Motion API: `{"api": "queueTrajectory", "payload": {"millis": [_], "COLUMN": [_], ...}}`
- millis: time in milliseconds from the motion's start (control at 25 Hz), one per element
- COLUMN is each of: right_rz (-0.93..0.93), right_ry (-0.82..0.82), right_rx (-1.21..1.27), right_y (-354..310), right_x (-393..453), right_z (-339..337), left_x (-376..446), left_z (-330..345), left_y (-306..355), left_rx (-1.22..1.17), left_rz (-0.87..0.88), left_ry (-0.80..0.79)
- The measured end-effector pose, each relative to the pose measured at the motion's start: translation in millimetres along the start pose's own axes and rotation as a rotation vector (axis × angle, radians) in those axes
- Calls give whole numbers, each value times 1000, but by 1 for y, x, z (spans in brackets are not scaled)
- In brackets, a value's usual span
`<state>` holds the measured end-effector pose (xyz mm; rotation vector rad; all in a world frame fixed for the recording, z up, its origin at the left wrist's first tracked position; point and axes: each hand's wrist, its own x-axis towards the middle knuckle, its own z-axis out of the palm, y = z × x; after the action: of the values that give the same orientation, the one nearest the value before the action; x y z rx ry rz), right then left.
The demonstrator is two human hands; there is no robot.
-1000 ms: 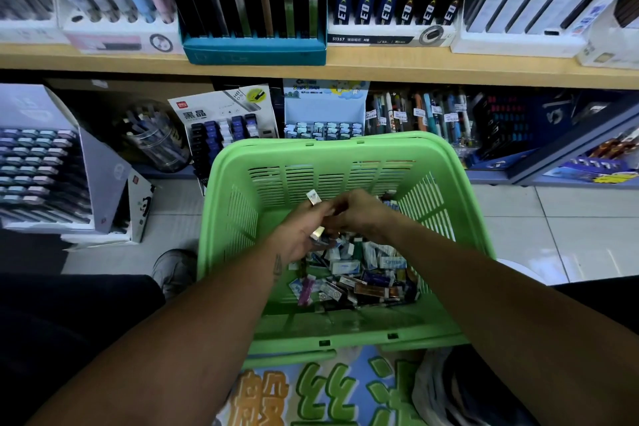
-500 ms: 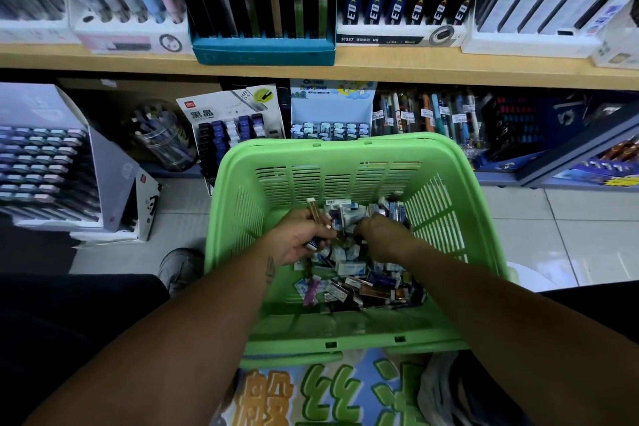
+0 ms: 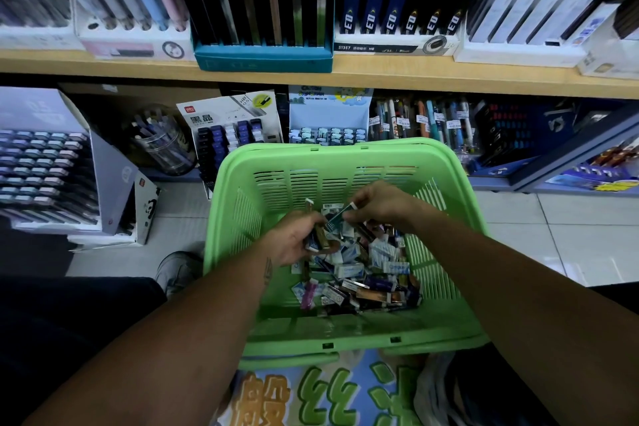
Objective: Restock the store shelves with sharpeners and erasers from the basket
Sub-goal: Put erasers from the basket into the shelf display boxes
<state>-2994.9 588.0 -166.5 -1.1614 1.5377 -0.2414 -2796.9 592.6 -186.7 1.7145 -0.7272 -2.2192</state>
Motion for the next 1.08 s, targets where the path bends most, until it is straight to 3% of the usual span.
{"api": "queueTrajectory", "payload": {"millis": [280,400,640,920,1080], "right_rz": [-46,-57,-156,-109,-51], "right_ry": [-150,-144,22,-135,-275], "right_rx": [323,451,34,18,162], "right_y": [-13,-14,-22,-20,-8], "right_x": [9,14,17,15,14], "right_z": [30,42,51,52,44], "left_x": [-1,-3,1,-6,-10], "left_z": [-2,-12,-21,-25,-24], "left_y": [-1,-1,-2,2,1], "left_rx": [221,182,275,136,175], "left_rz": [44,93,130,-134,-231], "left_ry": [-122,-120,-16,-108,-154]}}
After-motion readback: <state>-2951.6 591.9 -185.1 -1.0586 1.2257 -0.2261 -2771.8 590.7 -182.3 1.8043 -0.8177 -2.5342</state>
